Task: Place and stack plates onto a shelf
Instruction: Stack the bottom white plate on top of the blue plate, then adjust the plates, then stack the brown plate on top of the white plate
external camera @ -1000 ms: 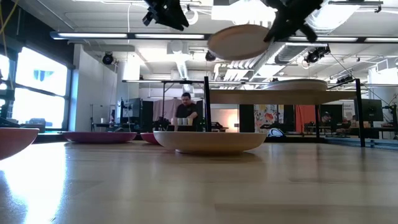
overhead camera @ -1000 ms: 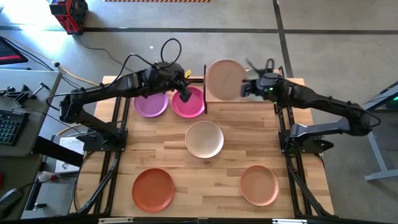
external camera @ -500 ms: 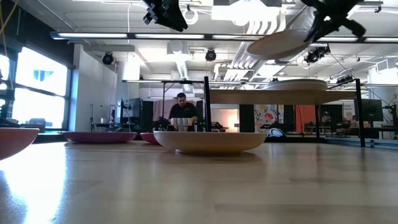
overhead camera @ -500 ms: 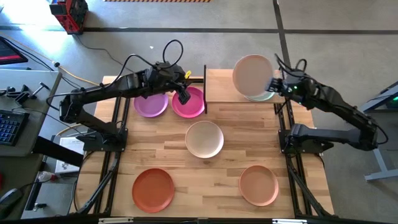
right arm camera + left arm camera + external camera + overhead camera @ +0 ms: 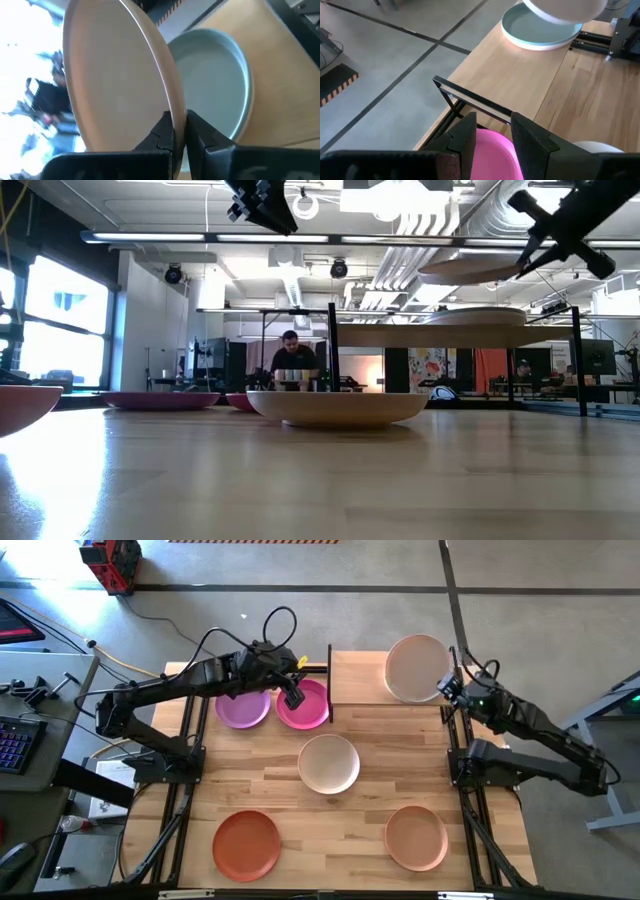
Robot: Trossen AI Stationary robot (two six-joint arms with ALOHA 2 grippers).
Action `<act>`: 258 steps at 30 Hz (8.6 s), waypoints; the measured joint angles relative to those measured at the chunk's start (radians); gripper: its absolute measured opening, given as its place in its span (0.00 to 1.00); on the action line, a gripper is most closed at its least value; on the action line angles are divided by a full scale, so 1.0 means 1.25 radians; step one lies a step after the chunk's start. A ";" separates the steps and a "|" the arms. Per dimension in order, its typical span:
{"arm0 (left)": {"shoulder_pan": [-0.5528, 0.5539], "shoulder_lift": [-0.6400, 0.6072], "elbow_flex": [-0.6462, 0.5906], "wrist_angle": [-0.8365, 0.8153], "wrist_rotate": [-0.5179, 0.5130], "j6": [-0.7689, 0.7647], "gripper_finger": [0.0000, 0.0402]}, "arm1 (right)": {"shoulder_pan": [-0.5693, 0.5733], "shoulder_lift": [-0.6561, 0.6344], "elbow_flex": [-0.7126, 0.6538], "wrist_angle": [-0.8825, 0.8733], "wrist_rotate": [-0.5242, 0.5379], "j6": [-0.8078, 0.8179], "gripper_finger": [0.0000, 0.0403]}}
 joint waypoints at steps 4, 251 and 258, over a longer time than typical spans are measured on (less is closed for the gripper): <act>0.000 0.000 0.000 0.000 0.000 0.000 0.28 | 0.000 -0.034 -0.048 0.036 0.041 0.082 0.00; 0.027 0.000 0.001 -0.057 0.001 -0.121 0.28 | 0.312 0.746 0.541 -0.376 -0.408 -0.553 0.34; 0.010 0.000 0.001 -0.137 0.000 -0.209 0.28 | 0.395 0.746 0.541 -0.396 -0.419 -0.623 0.34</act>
